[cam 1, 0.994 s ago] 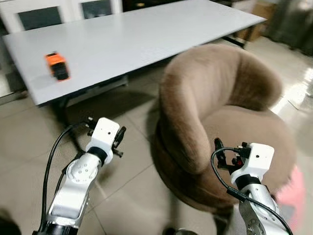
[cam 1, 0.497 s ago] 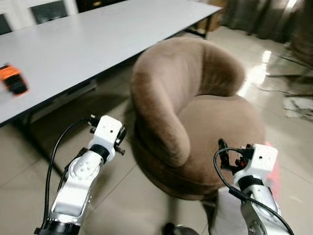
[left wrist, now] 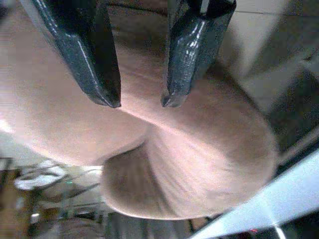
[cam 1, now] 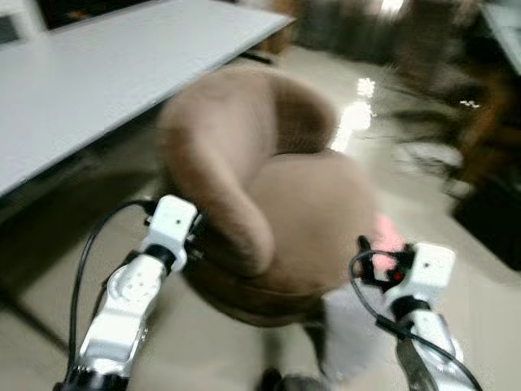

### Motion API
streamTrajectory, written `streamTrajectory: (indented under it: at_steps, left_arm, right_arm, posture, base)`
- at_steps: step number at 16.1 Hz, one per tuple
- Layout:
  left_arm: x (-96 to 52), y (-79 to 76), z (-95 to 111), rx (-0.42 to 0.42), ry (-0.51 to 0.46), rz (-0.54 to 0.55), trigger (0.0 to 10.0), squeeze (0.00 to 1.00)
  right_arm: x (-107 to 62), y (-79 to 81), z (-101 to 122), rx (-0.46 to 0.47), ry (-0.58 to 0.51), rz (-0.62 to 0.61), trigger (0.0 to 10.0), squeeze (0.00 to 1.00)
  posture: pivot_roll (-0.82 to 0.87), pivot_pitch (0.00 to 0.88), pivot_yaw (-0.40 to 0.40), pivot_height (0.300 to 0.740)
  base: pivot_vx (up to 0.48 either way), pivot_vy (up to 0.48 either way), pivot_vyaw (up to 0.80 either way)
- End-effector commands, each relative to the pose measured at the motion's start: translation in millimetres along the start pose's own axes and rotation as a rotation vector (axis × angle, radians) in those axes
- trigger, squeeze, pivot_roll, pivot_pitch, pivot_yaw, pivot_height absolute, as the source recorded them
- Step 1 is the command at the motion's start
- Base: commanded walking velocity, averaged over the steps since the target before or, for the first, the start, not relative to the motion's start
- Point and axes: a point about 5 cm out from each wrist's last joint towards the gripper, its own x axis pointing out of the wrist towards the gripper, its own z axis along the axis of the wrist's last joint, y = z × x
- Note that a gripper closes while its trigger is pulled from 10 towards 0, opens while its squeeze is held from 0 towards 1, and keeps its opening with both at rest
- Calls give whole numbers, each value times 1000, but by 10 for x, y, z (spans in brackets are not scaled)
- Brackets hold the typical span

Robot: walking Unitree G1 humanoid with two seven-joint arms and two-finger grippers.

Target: Move the pillow to the sofa from floor

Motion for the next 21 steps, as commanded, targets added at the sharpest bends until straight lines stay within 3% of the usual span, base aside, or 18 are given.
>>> streamTrajectory:
  at_steps: [1, 8, 10, 11, 12, 13, 16, 18, 19, 20, 21]
  left_arm:
    - [-8, -38, 16, -25, -4, -28, 10000, 0]
    - [40, -40, 50, 52, -58, -46, 10000, 0]
    - [78, -54, 51, -14, -20, -89, 10000, 0]
    - [78, -72, 61, -57, -24, -127, 10000, 580]
    - [75, -77, 69, -73, -29, -142, 10000, 580]
    - [79, -79, 89, -98, -41, -151, 10000, 1000]
    - [96, -77, 93, -135, -46, -149, 10000, 1000]
    - [135, -49, 109, -89, -40, -113, 10000, 1000]
    - [149, -34, 129, -60, -56, -95, 10000, 463]
    - [176, -25, 140, -36, -65, -82, 10000, 0]
    - [190, -20, 143, -58, -76, -88, 10000, 0]
  right_arm:
    - [21, -36, 45, -16, -8, -4, 10000, 0]
    - [42, -25, 45, -22, -4, 7, 10000, 0]
    - [10, -39, 29, -20, -1, -8, 10000, 0]
    - [-2, -35, 25, -19, -1, -7, 10000, 1000]
    - [-8, -30, 23, -19, -2, -6, 10000, 1000]
    - [-27, -35, 26, -16, -7, -15, 10000, 1000]
    - [-46, -37, 84, -34, -41, -1, 10000, 1000]
    - [-50, -39, 102, -47, -45, -6, 10000, 1000]
    - [-46, -46, 101, -56, -41, -16, 10000, 1000]
    - [-36, -57, 110, -86, -40, -25, 10000, 1000]
    - [-23, -57, 117, -111, -35, -24, 10000, 78]
  posture:
    - [10, 0, -31, 740]
    - [12, 0, -37, 740]
    - [6, 0, -27, 740]
    - [3, 0, -21, 740]
    - [-3, 0, -13, 740]
    - [-11, 0, -2, 740]
    - [-25, 0, 7, 740]
    - [-26, 4, 8, 740]
    - [-26, 6, 9, 740]
    - [-27, 6, 9, 740]
    - [-27, 7, 10, 740]
  base:
    - [0, 0, -744]
    - [0, 0, -744]
    - [0, 0, -744]
    - [0, 0, -738]
    - [0, 0, -738]
    - [0, 0, -744]
    - [0, 0, -744]
    - [0, 0, -750]
    - [0, 0, -738]
    - [0, 0, -613]
    - [0, 0, 0]
